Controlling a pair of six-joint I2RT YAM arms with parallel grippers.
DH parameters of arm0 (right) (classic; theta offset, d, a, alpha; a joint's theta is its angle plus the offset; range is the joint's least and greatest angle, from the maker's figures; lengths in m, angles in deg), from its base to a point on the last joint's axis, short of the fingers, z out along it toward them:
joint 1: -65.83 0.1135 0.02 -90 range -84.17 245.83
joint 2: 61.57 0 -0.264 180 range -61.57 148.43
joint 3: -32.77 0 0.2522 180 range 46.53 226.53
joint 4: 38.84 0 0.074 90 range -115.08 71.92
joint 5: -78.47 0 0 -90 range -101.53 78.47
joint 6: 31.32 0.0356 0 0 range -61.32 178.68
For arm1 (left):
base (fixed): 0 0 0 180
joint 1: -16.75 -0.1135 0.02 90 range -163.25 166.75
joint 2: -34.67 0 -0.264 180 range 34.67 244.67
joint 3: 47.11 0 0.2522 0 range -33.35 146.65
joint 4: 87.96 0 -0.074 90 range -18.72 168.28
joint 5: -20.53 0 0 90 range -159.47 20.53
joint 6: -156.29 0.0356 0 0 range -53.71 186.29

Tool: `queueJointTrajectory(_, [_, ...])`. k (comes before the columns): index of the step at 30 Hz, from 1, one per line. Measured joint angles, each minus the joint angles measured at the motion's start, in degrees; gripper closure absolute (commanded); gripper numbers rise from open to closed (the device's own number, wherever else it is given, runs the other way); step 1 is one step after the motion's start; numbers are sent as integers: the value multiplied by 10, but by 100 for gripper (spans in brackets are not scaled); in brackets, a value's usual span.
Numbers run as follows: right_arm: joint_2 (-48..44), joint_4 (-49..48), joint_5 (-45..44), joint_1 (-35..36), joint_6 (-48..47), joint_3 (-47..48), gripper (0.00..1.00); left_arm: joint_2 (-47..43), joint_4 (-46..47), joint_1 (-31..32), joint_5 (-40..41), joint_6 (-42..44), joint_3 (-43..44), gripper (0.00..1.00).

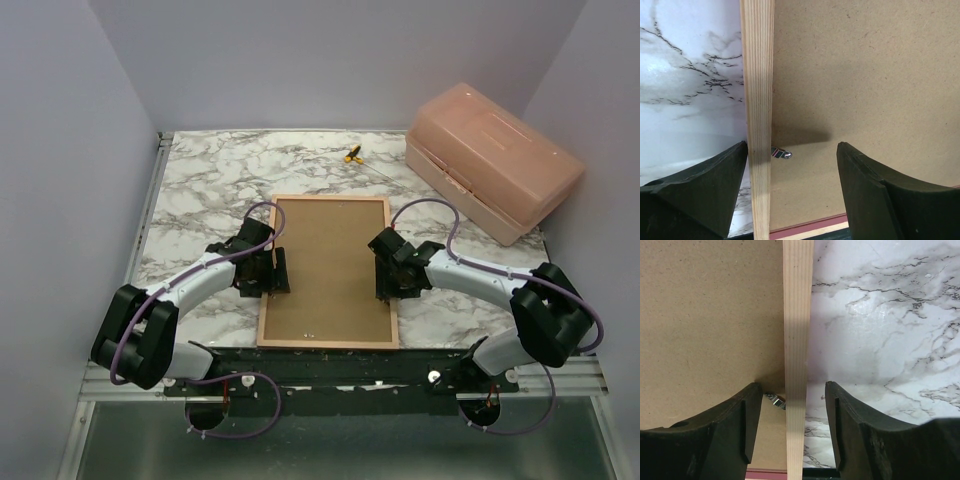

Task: Put the photo into the frame
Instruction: Install the photo frame at the center of the board.

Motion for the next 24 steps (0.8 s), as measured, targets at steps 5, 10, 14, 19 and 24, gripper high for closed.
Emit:
queueJointTrajectory(5, [0, 0, 3, 0, -3, 0, 43, 2, -2, 0, 0, 1, 1, 28])
queueJointTrajectory(10, [0, -1, 8, 0, -10, 0, 43, 3, -2, 0, 0, 2, 2, 28])
queueJointTrajectory(14, [-2, -1, 13, 0, -15, 0, 44, 5, -3, 0, 0, 2, 3, 28])
queueJointTrajectory(19, [-3, -2, 18, 0, -16, -2, 42, 7, -3, 0, -1, 2, 4, 28])
queueJointTrajectory(24, [-14, -7, 36, 0, -24, -13, 37, 8, -4, 0, -1, 2, 5, 28])
